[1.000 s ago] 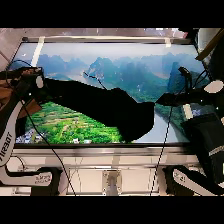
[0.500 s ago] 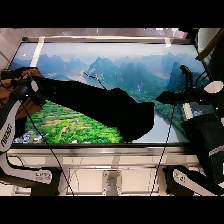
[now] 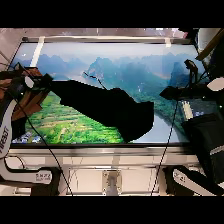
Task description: Fold the clothes and pants, and hang the long-sleeved shirts on hangers.
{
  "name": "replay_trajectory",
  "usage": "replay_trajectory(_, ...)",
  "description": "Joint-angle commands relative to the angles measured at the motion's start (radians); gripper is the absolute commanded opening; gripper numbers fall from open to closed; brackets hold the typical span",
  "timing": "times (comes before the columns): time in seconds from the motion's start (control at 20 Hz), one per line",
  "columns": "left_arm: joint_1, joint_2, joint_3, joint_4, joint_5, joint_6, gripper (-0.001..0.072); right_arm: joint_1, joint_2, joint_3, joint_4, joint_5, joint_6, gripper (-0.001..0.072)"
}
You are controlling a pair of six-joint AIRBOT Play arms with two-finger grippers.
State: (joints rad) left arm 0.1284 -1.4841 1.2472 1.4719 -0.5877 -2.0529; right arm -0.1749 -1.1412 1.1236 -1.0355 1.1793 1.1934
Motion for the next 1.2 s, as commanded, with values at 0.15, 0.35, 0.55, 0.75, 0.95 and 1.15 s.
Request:
replay_trajectory(0.15, -0.371, 0.288, 0.045, -0.019, 0.031, 0.192, 0.0008, 0.000, 0.001, 0.304, -0.309, 0.219, 0.002, 0.0407)
replay_trajectory(0.35, -0.807, 0.231, 0.045, -0.020, 0.100, 0.192, 0.0008, -0.019, 0.001, 0.478, -0.418, 0.212, 0.002, 0.0407)
replay_trajectory(0.55, -1.174, 0.032, 0.075, -0.063, 0.282, 0.192, 0.0005, -0.110, 0.001, 0.549, -0.435, 0.205, 0.002, 0.0407)
replay_trajectory(0.75, -1.326, -0.139, 0.243, -0.063, 0.277, 0.285, 0.0007, -0.201, -0.002, 0.548, -0.435, 0.213, 0.021, 0.0407)
replay_trajectory(0.95, -1.275, -0.141, 0.365, -0.016, 0.222, 0.379, 0.0009, -0.227, -0.002, 0.545, -0.431, 0.193, 0.028, 0.0407)
replay_trajectory(1.15, -1.091, -0.047, 0.381, 0.019, 0.105, 0.369, 0.0595, -0.226, -0.009, 0.545, -0.388, 0.194, 0.028, 0.0407)
